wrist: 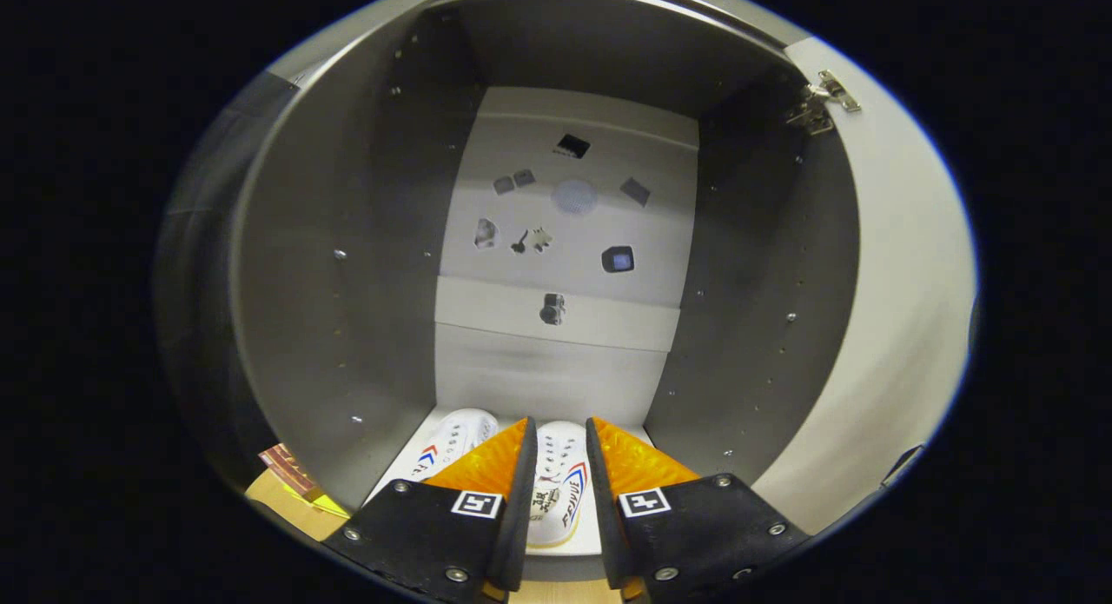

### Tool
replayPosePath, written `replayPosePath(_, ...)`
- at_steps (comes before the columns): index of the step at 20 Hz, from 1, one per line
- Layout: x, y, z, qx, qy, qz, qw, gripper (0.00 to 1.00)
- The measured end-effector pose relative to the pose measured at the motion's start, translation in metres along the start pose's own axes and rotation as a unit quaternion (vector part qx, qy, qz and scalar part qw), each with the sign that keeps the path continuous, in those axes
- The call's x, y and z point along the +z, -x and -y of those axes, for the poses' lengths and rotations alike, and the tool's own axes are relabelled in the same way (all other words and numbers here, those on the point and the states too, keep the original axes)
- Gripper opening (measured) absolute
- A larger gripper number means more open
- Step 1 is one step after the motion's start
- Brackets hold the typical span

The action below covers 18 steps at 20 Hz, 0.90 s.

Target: Open the shoe cabinet door, grab the shoes and put them into the shoe cabinet, then close the shoe cabinet door.

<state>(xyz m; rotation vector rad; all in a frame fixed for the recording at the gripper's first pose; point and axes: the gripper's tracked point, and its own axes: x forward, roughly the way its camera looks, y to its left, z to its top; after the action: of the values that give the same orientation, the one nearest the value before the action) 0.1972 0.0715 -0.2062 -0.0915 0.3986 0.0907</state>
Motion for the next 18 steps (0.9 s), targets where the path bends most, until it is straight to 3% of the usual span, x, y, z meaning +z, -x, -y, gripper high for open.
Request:
replayPosePath(5, 0.004, 0.081, 0.005, 0.013, -0.004, 0.021, 1.0, 0.72)
replayPosePath(7, 0.003, 0.112, 0.011, 0.014, 0.0, 0.025, 1.0, 0.82)
replayPosePath(15, -0.013, 0.214, 0.05, 0.025, 0.014, 0.041, 0.999, 0.95)
replayPosePath(18, -0.017, 0.247, 0.078, 0.001, 0.014, 0.054, 0.998, 0.95)
